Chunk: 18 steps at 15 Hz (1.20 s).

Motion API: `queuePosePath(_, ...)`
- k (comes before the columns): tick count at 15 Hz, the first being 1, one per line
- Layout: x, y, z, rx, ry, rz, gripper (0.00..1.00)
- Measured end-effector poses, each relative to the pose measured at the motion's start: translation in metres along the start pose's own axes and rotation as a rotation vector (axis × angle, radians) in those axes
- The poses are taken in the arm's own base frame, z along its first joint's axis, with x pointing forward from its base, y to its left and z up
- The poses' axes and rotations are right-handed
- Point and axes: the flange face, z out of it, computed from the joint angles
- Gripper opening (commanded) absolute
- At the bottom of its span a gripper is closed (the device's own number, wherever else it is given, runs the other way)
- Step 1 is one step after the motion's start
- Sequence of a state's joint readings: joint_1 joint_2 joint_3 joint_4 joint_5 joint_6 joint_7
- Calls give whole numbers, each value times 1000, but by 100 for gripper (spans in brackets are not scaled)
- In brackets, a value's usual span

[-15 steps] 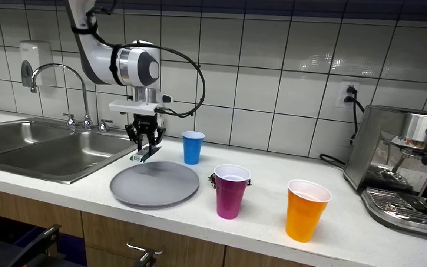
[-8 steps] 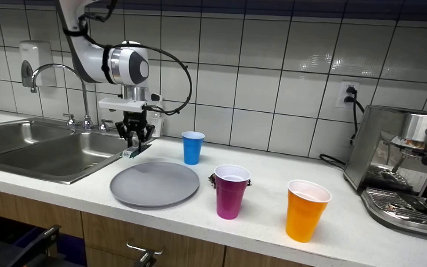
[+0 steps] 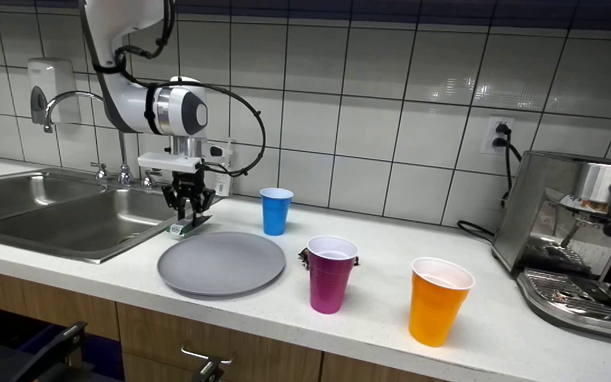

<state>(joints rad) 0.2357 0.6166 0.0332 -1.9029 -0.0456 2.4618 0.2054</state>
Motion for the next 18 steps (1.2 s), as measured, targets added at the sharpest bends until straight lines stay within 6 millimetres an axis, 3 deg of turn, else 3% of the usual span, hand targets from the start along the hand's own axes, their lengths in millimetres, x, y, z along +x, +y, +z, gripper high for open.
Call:
queuePosePath(3, 5, -1, 8, 0, -6, 32, 15)
queuePosePath(4, 5, -1, 9, -1, -6, 37, 65)
queuePosePath(5, 6, -1, 10, -1, -7, 42, 67)
queuePosePath(10, 7, 7, 8, -5, -7, 60, 99)
queuePosePath(18, -9, 42, -22, -2, -1, 70, 100)
